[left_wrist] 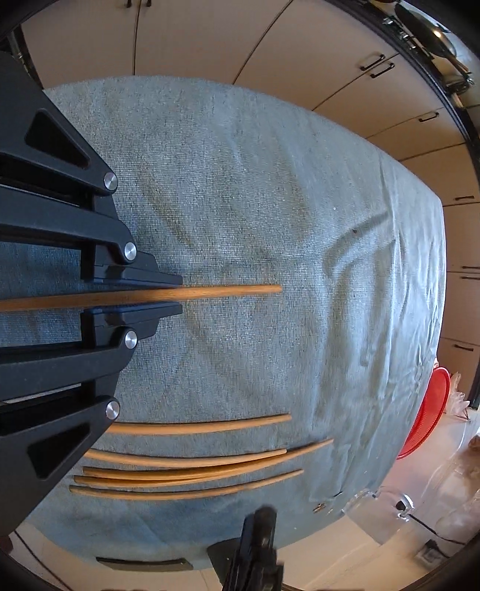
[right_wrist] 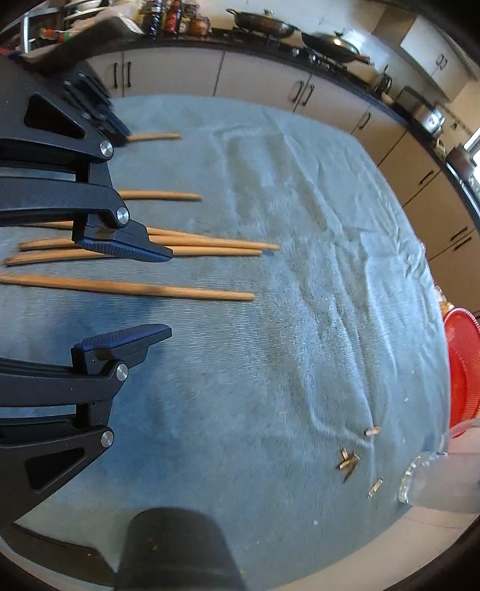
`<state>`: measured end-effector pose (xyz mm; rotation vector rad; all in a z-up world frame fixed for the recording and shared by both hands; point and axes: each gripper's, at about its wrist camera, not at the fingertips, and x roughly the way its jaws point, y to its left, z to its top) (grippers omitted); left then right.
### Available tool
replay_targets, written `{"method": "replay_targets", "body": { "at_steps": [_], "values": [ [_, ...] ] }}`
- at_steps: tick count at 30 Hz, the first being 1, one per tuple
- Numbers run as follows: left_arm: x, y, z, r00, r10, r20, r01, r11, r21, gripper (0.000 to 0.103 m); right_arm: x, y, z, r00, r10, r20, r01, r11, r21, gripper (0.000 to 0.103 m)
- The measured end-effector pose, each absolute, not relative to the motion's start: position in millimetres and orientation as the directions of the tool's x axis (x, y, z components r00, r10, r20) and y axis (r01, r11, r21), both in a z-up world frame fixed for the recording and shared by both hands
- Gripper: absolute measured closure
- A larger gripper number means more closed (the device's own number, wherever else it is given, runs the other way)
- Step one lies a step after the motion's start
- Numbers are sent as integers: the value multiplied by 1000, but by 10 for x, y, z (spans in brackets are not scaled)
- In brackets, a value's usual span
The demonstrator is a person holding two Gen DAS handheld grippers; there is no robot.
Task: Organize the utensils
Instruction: 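Close the left tool on one chopstick while the right tool grasps another, then lift both chopsticks upright and carry both tools over the black cup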
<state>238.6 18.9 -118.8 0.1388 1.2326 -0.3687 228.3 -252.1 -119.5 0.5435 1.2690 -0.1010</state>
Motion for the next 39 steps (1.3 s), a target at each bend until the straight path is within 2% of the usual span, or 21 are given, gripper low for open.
{"method": "replay_targets", "body": {
  "at_steps": [6,10,12,18,30,39],
  "values": [
    [2442,157,-1201,271,-195,-943,369,925,-86,95,2483,-2484,-1374,252,168,-953,380,889,257,66],
    [2521,84,-1203,259,-196,-946,392,916,-82,95,2555,-2386,-1382,228,132,-965,350,913,208,79],
    [2537,54,-1207,264,-195,-945,403,912,-75,95,2572,-2337,-1391,220,117,-968,334,924,188,95],
    [2541,47,-1176,257,-243,-935,429,896,-115,97,2426,-2329,-1200,297,126,-947,339,913,228,96],
    [2443,300,-427,391,-385,-836,437,877,-199,97,1560,-2174,-188,599,30,-800,308,913,266,96],
    [2192,229,-47,462,-426,-778,469,862,-192,97,1087,-2103,128,677,-16,-736,293,923,250,96]
  ]
}}
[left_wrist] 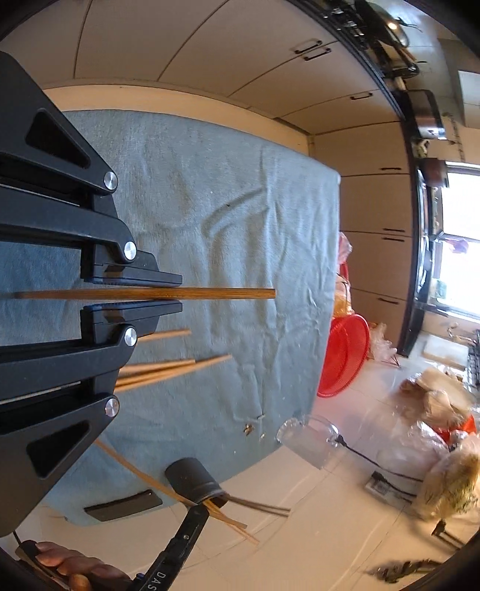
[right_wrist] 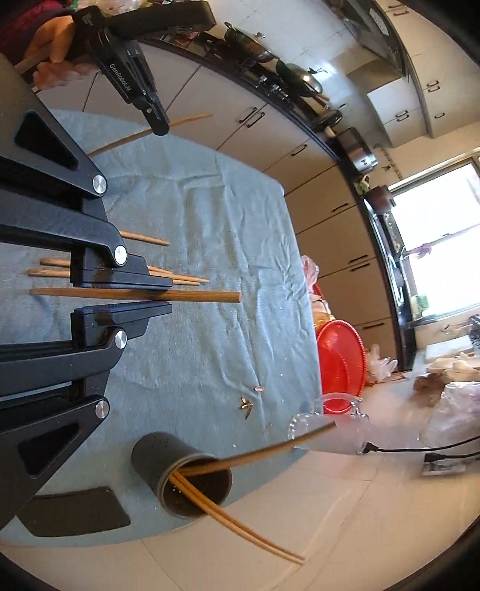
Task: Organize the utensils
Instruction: 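Lift both chopsticks upright and carry both tools over the black cup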
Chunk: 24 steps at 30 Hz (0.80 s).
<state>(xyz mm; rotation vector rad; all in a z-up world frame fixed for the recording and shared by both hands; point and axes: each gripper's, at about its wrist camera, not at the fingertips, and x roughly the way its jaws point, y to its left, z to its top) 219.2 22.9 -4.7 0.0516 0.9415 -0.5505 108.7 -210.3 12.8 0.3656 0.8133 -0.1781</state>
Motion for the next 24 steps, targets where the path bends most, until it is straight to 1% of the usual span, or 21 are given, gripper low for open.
{"method": "replay_targets", "body": {
  "at_steps": [3,17,24],
  "values": [
    [2086,194,38,484,-422,-766,467,865,-182,97,1006,-2147,180,689,-5,-724,273,928,253,96],
    [1680,193,313,569,-347,-746,359,920,-154,97,595,-2490,490,768,47,-639,200,930,309,96],
    [1566,166,487,598,-337,-727,348,926,-144,97,440,-2662,610,796,61,-602,191,918,347,96]
  ]
}}
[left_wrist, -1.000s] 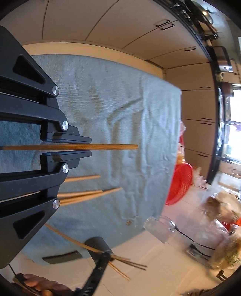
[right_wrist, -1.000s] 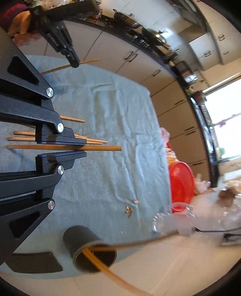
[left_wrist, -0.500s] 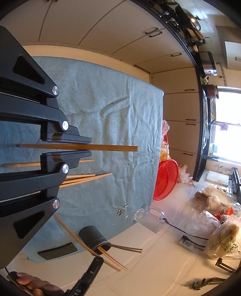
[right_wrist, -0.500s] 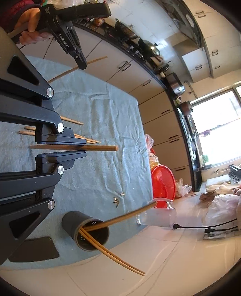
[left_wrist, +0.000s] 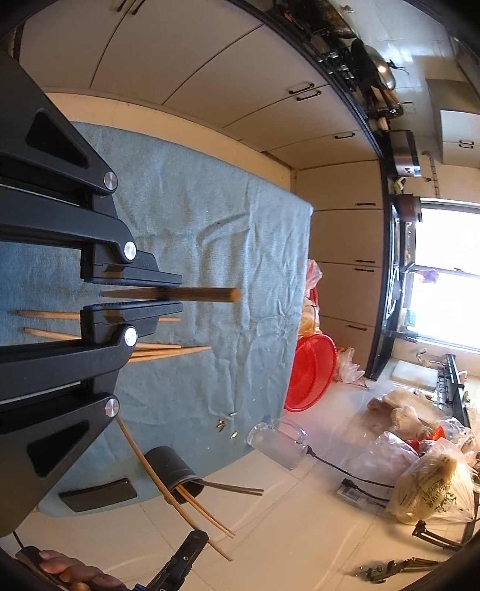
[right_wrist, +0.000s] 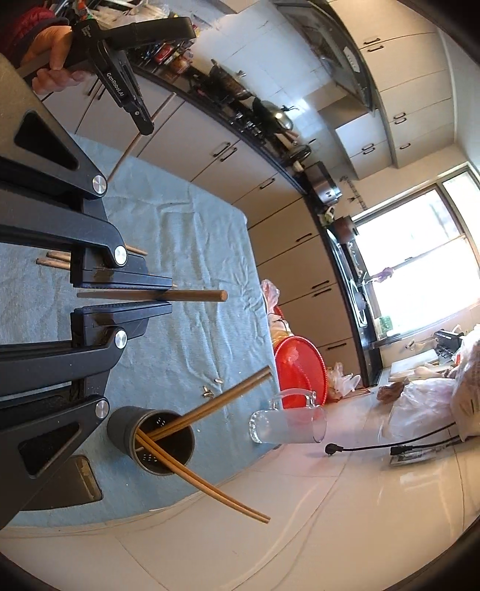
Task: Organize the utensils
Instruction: 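Lift both chopsticks upright and carry both tools over the black cup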
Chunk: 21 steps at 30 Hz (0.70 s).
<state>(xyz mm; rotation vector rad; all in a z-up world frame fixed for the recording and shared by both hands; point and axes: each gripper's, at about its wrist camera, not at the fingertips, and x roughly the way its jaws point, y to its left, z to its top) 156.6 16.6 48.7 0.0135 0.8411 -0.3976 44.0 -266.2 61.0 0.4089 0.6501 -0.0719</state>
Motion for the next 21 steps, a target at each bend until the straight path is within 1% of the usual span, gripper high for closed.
{"method": "replay_targets", "body": {
  "at_steps": [9,21],
  "values": [
    [1500,39,698,616,-356,-703,371,918,-140,97,215,-2908,723,821,41,-569,220,897,383,96],
    [1433,-411,974,611,-426,-667,466,875,-133,97,-153,-3330,956,860,-31,-509,291,850,440,96]
  ]
}}
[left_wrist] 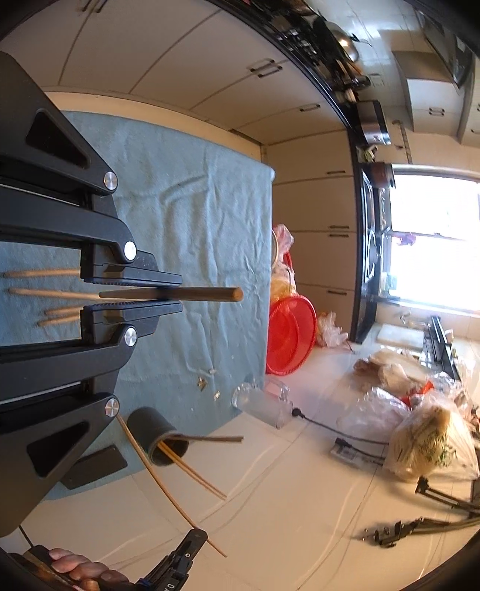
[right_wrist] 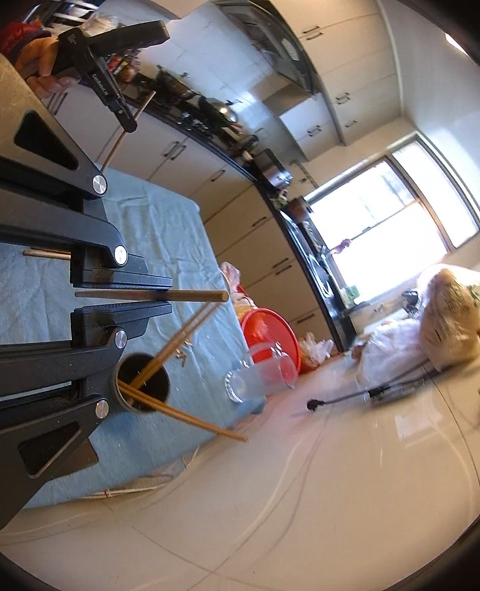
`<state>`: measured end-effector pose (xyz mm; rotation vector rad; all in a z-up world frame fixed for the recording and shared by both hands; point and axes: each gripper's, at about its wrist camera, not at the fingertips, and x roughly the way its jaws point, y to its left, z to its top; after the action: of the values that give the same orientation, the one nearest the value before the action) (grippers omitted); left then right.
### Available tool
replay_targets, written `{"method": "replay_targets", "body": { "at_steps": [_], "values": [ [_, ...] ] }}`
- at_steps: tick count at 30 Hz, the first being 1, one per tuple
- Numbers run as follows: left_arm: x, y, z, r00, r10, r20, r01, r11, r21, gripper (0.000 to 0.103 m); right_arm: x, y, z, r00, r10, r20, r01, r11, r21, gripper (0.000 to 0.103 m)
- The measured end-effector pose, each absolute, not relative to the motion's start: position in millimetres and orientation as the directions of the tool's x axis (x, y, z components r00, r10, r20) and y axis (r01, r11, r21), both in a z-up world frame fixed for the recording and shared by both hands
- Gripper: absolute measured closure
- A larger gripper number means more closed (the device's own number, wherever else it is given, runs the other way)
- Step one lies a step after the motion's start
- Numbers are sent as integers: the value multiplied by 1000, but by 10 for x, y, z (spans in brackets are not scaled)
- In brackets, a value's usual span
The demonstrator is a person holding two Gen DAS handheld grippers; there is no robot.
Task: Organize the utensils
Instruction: 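Lift both chopsticks upright and carry both tools over the black cup, then lower both chopsticks into the black cup and open both tools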
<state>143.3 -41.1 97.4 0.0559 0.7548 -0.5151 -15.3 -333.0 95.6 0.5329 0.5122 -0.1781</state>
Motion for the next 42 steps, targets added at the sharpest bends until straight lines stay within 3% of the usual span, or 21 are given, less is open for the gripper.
{"method": "replay_targets", "body": {
  "at_steps": [28,42],
  "values": [
    [1201,-1726,1558,467,-642,-608,714,679,-169,97,-803,-4087,1246,873,-207,-441,428,758,492,96],
    [1233,-2314,1657,417,-675,-609,753,632,-183,97,-767,-4272,1288,877,-222,-427,429,762,484,96]
  ]
}}
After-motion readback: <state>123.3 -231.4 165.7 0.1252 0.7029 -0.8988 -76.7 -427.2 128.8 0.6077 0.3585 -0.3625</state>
